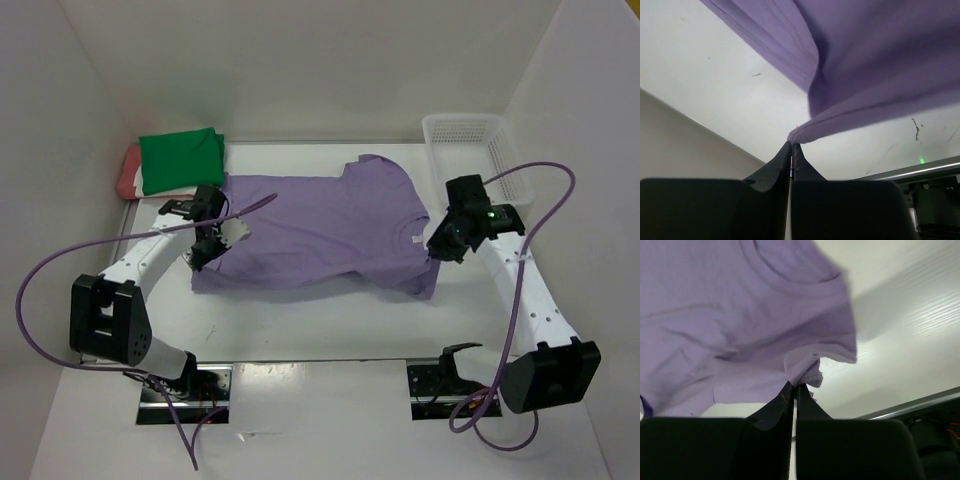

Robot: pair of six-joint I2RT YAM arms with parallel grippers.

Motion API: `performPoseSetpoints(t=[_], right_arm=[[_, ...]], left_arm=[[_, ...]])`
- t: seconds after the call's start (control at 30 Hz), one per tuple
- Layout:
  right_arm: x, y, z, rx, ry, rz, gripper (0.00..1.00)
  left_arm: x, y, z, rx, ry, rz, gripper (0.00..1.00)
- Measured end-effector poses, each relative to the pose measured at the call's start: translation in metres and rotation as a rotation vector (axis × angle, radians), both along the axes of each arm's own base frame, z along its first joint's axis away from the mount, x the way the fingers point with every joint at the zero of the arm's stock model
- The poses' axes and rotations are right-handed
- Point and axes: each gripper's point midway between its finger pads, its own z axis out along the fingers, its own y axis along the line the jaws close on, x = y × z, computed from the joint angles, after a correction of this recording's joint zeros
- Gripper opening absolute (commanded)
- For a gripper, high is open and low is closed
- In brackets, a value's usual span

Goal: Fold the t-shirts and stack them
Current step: Flatten out the tshirt

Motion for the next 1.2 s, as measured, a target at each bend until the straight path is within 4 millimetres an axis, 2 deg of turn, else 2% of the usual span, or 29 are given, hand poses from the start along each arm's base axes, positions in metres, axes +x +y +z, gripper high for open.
performPoseSetpoints(t=[0.1,0.27,0.33,0.37,0.4,0.43,0.47,0.5,0.57,0.6,0.63,0.67,0.7,0.73,0.8,0.83,0.9,0.93,0.97,1.03,1.07,1.13,1.17,1.2], right_arm=[[0.002,-0.020,0.013,-0.026,-0.044,-0.037,0.00],[-0.018,-0.018,0.010,-0.012,-0.031,0.002,0.00],[-0.018,-0.019,0.006,-0.009,0.022,0.023,0.00],[-0.011,-0.020,0.010,-0.010,0.036,0.032,0.00],[0.011,-0.022,0.022,-0.013,0.042,0.036,0.00],[0.040,-0.022,0.039,-0.016,0.014,0.043,0.00],[0.088,-0.023,0.062,-0.028,-0.041,0.047,0.00],[0.134,-0.023,0.074,-0.041,-0.090,0.050,0.00],[0.218,-0.025,0.103,-0.074,-0.236,0.038,0.00],[0.249,-0.025,0.117,-0.079,-0.315,0.031,0.00],[0.273,-0.027,0.135,-0.080,-0.400,0.022,0.00],[0.286,-0.029,0.157,-0.081,-0.485,0.016,0.00],[0.287,-0.032,0.186,-0.085,-0.565,0.008,0.00],[0.280,-0.038,0.220,-0.092,-0.655,-0.005,0.00],[0.255,-0.047,0.288,-0.105,-0.826,-0.028,0.00],[0.236,-0.050,0.317,-0.109,-0.892,-0.037,0.00],[0.198,-0.055,0.360,-0.116,-0.991,-0.050,0.00],[0.184,-0.056,0.371,-0.118,-1.014,-0.053,0.00],[0.176,-0.056,0.373,-0.120,-1.013,-0.050,0.00],[0.161,-0.055,0.369,-0.126,-0.991,-0.040,0.00],[0.161,-0.053,0.357,-0.128,-0.955,-0.029,0.00],[0.163,-0.050,0.318,-0.134,-0.844,-0.006,0.00],[0.164,-0.048,0.292,-0.137,-0.780,0.008,0.00],[0.167,-0.044,0.257,-0.136,-0.691,0.029,0.00]], left_arm=[[-0.006,-0.002,-0.003,-0.009,0.035,-0.004,0.00],[-0.018,-0.002,-0.007,-0.014,0.081,-0.009,0.00],[-0.015,-0.004,-0.009,-0.019,0.104,-0.013,0.00],[-0.009,-0.006,-0.006,-0.019,0.109,-0.012,0.00],[0.008,-0.011,0.003,-0.023,0.131,-0.013,0.00],[0.045,-0.019,0.015,-0.035,0.078,-0.006,0.00],[0.100,-0.032,0.037,-0.071,-0.037,0.010,0.00],[0.148,-0.043,0.058,-0.114,-0.159,0.031,0.00],[0.229,-0.057,0.118,-0.202,-0.430,0.075,0.00],[0.255,-0.060,0.152,-0.232,-0.552,0.081,0.00],[0.275,-0.062,0.202,-0.266,-0.709,0.090,0.00],[0.284,-0.062,0.248,-0.300,-0.840,0.086,0.00],[0.282,-0.062,0.301,-0.343,-0.982,0.076,0.00],[0.269,-0.062,0.349,-0.385,-1.103,0.059,0.00],[0.237,-0.063,0.414,-0.438,-1.260,0.022,0.00],[0.223,-0.062,0.434,-0.454,-1.310,0.006,0.00],[0.206,-0.063,0.452,-0.465,-1.346,-0.030,0.00],[0.202,-0.064,0.449,-0.466,-1.328,-0.040,0.00],[0.203,-0.063,0.442,-0.463,-1.299,-0.048,0.00],[0.211,-0.061,0.414,-0.448,-1.202,-0.068,0.00],[0.221,-0.060,0.390,-0.442,-1.129,-0.065,0.00],[0.238,-0.056,0.331,-0.427,-0.946,-0.054,0.00],[0.242,-0.052,0.302,-0.423,-0.854,-0.045,0.00],[0.243,-0.050,0.273,-0.422,-0.757,-0.038,0.00]])
